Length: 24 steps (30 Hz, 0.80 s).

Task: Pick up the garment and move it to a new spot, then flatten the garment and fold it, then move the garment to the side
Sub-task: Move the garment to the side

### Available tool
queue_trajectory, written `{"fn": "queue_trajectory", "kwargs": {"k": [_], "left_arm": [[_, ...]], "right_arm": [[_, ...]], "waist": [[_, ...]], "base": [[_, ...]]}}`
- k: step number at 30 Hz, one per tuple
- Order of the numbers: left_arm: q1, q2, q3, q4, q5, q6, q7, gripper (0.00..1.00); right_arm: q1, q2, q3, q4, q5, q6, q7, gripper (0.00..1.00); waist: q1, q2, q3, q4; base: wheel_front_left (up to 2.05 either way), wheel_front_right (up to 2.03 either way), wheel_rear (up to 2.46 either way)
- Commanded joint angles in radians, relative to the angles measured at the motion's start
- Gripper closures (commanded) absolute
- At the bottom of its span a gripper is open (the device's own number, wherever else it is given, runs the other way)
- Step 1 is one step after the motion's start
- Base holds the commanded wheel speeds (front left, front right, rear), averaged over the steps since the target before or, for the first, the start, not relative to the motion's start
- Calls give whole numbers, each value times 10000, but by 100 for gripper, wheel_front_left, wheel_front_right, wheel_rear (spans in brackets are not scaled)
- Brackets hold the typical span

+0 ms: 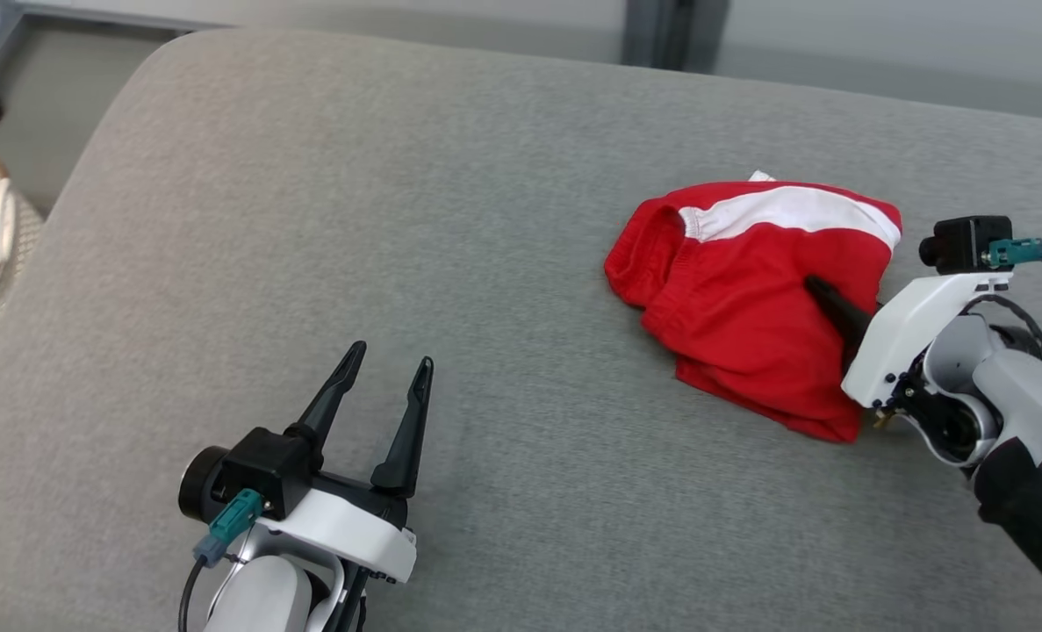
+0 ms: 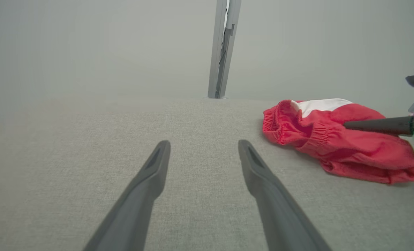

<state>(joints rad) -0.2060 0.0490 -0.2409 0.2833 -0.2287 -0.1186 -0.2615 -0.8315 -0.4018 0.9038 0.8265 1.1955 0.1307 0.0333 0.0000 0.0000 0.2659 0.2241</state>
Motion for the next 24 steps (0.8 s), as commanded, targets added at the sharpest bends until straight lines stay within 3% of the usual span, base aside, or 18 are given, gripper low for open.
{"fn": "queue_trajectory", "kwargs": {"k": [1,14,24], "left_arm": [[62,43,5,-50,44,36,-31,0],[-174,45,-410,-229,-122,177,-32,0],[-556,46,-530,-259,-154,206,-32,0]], "right_arm": [[-164,-199,116,-67,-49,0,-90,100],[-974,-1894,1647,-592,-548,0,-129,100],[-1685,-3012,1917,-348,-1050,0,-187,100]], "waist": [[0,0,-216,-377],[0,0,-314,-2307],[0,0,263,-3070]], "base": [[0,0,0],[0,0,0],[0,0,0]]}}
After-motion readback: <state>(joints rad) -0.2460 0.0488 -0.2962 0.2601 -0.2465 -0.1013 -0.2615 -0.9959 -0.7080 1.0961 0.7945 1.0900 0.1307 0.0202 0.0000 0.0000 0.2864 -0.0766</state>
